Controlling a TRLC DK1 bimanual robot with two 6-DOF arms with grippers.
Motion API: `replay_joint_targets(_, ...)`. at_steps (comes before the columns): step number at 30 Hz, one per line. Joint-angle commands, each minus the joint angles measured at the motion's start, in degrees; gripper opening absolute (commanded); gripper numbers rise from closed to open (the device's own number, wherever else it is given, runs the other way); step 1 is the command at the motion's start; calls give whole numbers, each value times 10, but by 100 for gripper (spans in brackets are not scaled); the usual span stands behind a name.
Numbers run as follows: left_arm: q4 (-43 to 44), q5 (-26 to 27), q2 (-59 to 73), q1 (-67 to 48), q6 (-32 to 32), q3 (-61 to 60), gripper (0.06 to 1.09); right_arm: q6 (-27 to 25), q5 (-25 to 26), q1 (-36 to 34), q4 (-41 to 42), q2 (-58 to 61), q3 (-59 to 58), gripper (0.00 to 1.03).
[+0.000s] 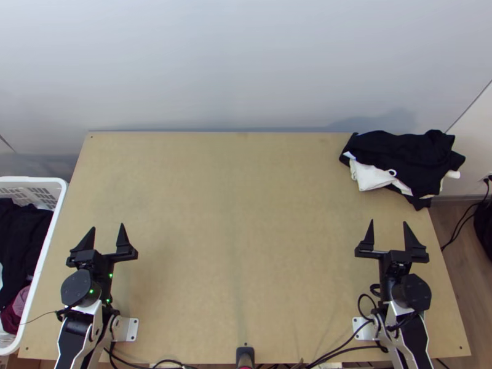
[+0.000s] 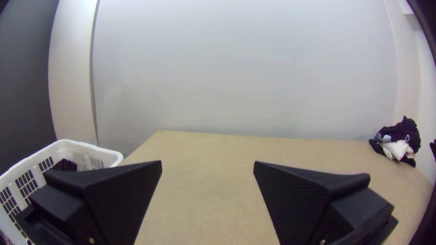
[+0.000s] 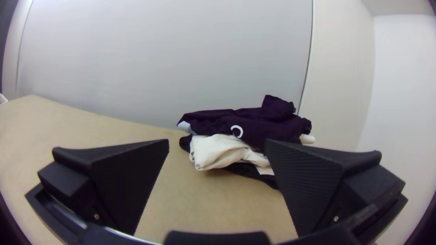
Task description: Fold the t-shirt
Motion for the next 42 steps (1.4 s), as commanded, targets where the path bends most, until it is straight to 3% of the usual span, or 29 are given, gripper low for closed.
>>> replay_joint_targets(1, 0, 0, 0, 0, 0, 0, 104, 0, 0, 0, 0, 0, 0, 98)
replay_joint_targets(27, 0, 0, 0, 0, 0, 0, 104, 0, 0, 0, 0, 0, 0, 98)
replay_joint_targets(32, 0, 0, 0, 0, 0, 0, 104, 100, 0, 10, -1, 0, 0, 98)
replay_joint_targets(39, 0, 0, 0, 0, 0, 0, 104, 100, 0, 10, 0, 0, 0, 98)
replay_joint_targets(42, 0, 0, 0, 0, 0, 0, 104, 95, 0, 0, 37, -1, 0, 98)
